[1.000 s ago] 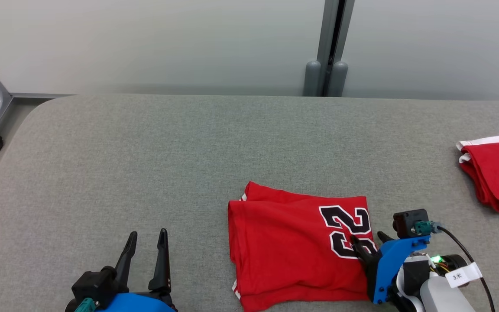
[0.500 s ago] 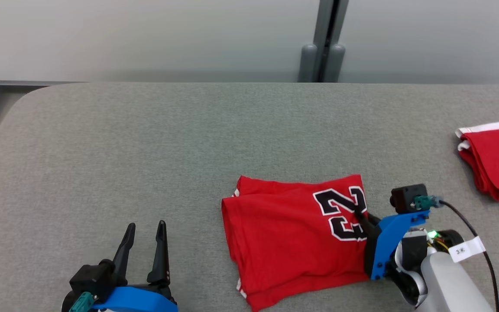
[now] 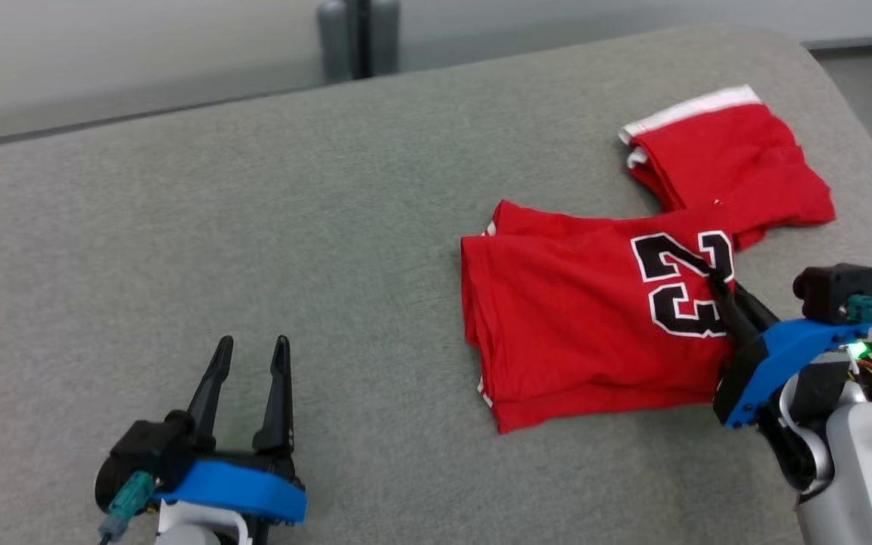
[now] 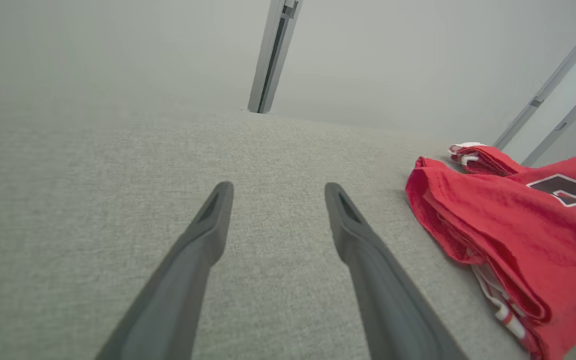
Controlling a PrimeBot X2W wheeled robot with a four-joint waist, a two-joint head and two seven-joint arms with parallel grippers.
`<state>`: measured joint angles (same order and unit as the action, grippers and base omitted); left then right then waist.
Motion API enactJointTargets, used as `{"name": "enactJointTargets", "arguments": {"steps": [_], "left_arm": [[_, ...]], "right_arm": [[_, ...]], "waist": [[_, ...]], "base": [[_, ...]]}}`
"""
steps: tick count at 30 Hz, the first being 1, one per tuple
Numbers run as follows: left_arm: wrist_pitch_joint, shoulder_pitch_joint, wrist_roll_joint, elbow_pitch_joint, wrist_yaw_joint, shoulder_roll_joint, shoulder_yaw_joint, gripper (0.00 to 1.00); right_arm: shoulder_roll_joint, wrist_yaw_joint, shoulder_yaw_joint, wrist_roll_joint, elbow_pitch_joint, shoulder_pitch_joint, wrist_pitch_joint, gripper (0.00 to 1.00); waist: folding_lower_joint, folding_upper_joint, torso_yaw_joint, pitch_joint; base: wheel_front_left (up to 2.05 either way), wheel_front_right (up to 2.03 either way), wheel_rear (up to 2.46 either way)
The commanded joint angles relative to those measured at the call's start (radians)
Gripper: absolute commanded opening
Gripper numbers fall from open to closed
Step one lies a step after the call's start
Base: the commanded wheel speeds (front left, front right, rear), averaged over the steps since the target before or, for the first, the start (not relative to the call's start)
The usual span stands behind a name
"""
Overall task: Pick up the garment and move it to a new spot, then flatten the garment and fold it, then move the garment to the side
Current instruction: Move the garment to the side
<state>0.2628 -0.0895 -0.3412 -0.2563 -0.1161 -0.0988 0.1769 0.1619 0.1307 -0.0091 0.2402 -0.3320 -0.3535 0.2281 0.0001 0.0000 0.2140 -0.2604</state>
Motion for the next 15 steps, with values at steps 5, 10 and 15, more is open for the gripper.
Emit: {"name": "enactJointTargets", "arguments": {"steps": [5,10,15], "left_arm": [[-0.013,-0.046,0.01,0.013,-0.008,-0.036,0.016,1.0],[-0.03,-0.066,0.014,0.025,-0.008,-0.058,0.022,1.0],[-0.039,-0.068,0.015,0.034,-0.007,-0.069,0.029,1.0]], "right_arm": [[-0.022,0.0,-0.016,0.019,0.059,0.03,-0.022,0.0],[-0.042,0.0,-0.013,0.026,0.079,0.025,-0.043,0.0],[-0.044,0.0,0.0,0.028,0.081,0.002,-0.05,0.0]], "waist": [[-0.0001,0.0,0.101,-0.031],[-0.0001,0.0,0.139,-0.06],[-0.0001,0.0,0.14,-0.066]], "base": [[0.0,0.0,0.0],[0.0,0.0,0.0],[0.0,0.0,0.0]]}}
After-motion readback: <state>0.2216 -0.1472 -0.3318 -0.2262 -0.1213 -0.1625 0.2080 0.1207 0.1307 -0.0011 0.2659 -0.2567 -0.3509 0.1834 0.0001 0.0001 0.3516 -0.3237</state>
